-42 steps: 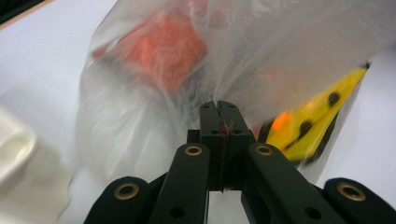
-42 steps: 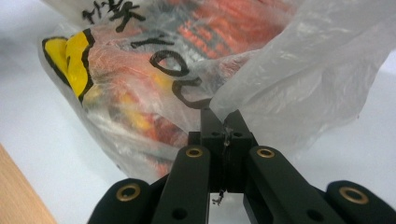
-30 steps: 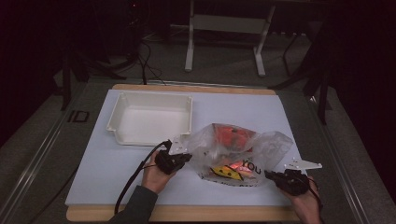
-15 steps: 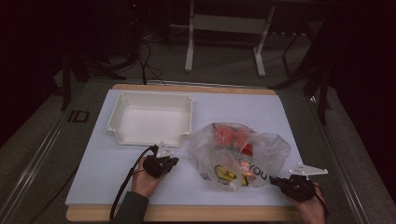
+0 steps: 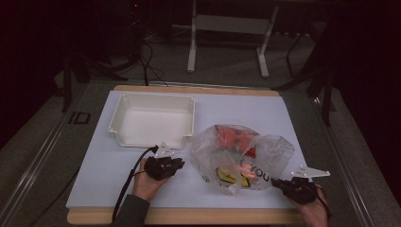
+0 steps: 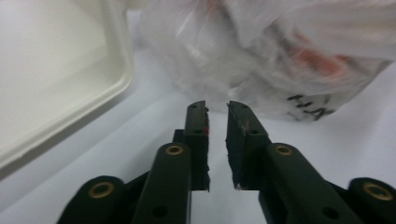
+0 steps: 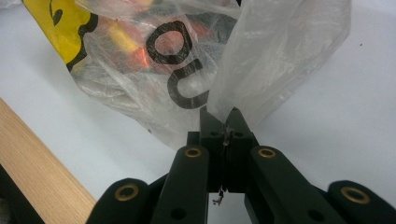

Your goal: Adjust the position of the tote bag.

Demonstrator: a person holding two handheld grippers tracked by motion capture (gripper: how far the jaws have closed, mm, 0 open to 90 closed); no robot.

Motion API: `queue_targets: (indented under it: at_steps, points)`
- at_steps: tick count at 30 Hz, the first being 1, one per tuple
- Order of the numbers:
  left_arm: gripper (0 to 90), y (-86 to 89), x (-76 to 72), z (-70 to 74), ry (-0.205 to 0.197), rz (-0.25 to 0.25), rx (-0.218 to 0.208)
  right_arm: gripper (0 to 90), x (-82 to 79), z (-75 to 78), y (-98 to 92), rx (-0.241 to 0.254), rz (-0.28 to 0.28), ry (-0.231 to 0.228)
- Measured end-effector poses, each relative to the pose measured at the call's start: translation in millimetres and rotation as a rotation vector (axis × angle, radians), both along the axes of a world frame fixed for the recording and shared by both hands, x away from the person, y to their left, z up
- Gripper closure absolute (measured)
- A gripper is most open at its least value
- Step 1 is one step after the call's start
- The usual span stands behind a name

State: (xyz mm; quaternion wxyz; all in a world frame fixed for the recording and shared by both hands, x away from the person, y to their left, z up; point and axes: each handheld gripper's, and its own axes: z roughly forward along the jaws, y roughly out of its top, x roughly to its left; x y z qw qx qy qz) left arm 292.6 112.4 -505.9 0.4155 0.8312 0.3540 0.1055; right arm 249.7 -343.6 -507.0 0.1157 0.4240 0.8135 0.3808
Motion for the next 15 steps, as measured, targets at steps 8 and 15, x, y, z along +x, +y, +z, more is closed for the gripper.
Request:
queue_targets:
  at_steps: [8, 15]
  points:
    - [64.8, -11.1, -1.0, 21.5, -0.046, -0.035, 0.009, 88.3, 1.0, 0.5, 2.6, -0.004, 0.009, -0.006]
    - [52.9, -23.0, 3.6, 35.3, -0.075, -0.051, 0.013, 88.2, 1.1, 0.5, 3.4, -0.007, 0.014, -0.006]
